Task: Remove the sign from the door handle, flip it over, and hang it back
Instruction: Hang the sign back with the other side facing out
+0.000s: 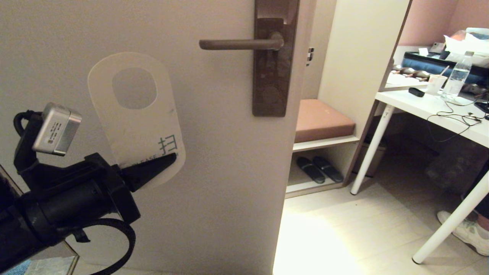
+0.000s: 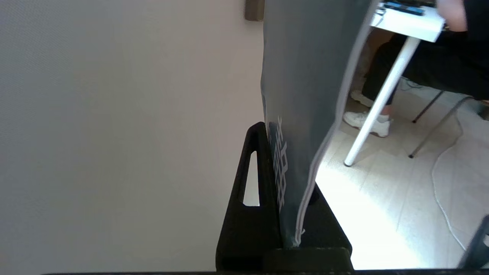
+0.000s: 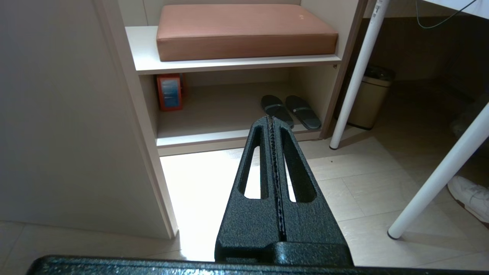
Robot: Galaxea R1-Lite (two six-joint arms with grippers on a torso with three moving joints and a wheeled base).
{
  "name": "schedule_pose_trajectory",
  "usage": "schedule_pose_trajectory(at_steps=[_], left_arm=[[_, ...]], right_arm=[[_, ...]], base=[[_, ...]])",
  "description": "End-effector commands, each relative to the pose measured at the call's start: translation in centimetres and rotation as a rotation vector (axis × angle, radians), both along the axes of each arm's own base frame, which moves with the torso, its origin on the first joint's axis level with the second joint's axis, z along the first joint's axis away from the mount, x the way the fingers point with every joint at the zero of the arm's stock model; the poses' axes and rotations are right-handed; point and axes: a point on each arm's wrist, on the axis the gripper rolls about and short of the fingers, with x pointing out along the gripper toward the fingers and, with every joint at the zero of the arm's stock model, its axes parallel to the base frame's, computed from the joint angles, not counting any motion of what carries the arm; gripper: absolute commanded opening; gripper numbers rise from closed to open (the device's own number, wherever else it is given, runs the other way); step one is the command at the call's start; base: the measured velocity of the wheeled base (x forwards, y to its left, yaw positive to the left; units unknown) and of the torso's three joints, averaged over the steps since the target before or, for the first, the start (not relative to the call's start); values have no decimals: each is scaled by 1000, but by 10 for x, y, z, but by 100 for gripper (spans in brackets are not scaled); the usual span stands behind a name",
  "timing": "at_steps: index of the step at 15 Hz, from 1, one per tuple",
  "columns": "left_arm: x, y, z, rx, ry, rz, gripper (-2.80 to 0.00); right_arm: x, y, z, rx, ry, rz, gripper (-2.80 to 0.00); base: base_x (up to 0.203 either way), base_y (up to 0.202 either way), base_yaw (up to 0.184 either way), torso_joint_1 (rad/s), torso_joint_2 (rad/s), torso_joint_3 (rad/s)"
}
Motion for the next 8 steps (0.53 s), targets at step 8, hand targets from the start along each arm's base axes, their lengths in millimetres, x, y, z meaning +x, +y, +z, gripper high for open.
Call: schedule_pose_trajectory(at_steps=[8], left_arm=[[36,-19,16,56,25,71,-280]], right_arm=[[0,0,0,0,-1,-1,-280]], base=[[0,0,0,0,0,0]])
